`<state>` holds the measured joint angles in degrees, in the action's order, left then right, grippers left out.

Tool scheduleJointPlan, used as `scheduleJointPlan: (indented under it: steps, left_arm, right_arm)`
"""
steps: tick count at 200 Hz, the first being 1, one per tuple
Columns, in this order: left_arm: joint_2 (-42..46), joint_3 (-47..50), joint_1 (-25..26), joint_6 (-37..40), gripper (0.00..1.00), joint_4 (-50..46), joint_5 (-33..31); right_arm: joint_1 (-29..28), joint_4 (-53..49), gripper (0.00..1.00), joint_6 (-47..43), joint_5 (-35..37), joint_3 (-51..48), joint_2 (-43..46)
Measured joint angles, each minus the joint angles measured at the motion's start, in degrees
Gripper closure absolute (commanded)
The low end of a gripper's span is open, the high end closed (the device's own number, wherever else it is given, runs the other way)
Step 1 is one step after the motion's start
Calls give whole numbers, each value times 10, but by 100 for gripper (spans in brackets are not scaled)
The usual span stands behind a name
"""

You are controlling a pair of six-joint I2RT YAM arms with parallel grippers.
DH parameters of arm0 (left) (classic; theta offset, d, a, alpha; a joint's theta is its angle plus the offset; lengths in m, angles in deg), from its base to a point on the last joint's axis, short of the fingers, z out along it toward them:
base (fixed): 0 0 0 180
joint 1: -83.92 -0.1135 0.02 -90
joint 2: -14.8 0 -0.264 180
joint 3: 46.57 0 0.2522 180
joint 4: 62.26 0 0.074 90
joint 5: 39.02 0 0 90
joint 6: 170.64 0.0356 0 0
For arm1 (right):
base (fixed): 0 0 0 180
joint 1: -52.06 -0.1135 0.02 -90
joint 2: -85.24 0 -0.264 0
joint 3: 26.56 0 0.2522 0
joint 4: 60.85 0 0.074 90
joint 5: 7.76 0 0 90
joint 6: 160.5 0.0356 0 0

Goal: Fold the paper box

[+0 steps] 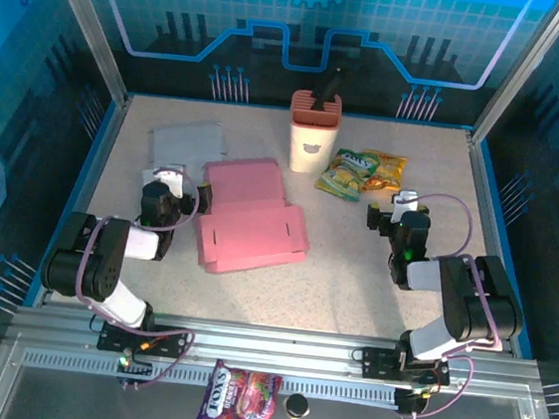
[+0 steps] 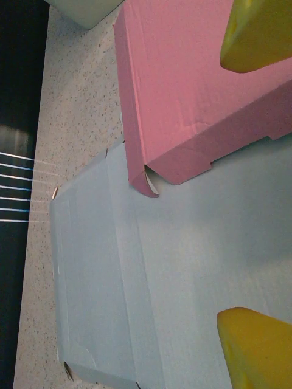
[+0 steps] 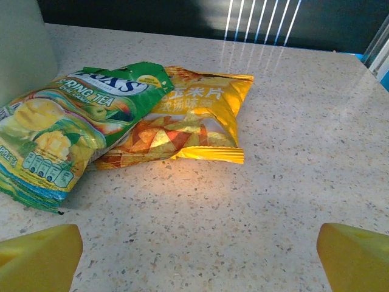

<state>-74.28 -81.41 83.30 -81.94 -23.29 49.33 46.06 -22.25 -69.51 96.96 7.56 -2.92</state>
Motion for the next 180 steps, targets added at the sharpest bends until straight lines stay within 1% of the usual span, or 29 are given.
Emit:
scheduleJointPlan:
  steps: [156,169,180]
  left_arm:
    - [0,0,0,0,1,-1,0]
    - [4,0,1,4,1,-5,0]
    - [24,0,9,14,1,-28,-7]
  right_arm:
    - [0,4,0,0,-4,-1,0]
    - [-3,17,0,-2,3,-9,6]
    - [-19,26,0,-12,28,-23,21]
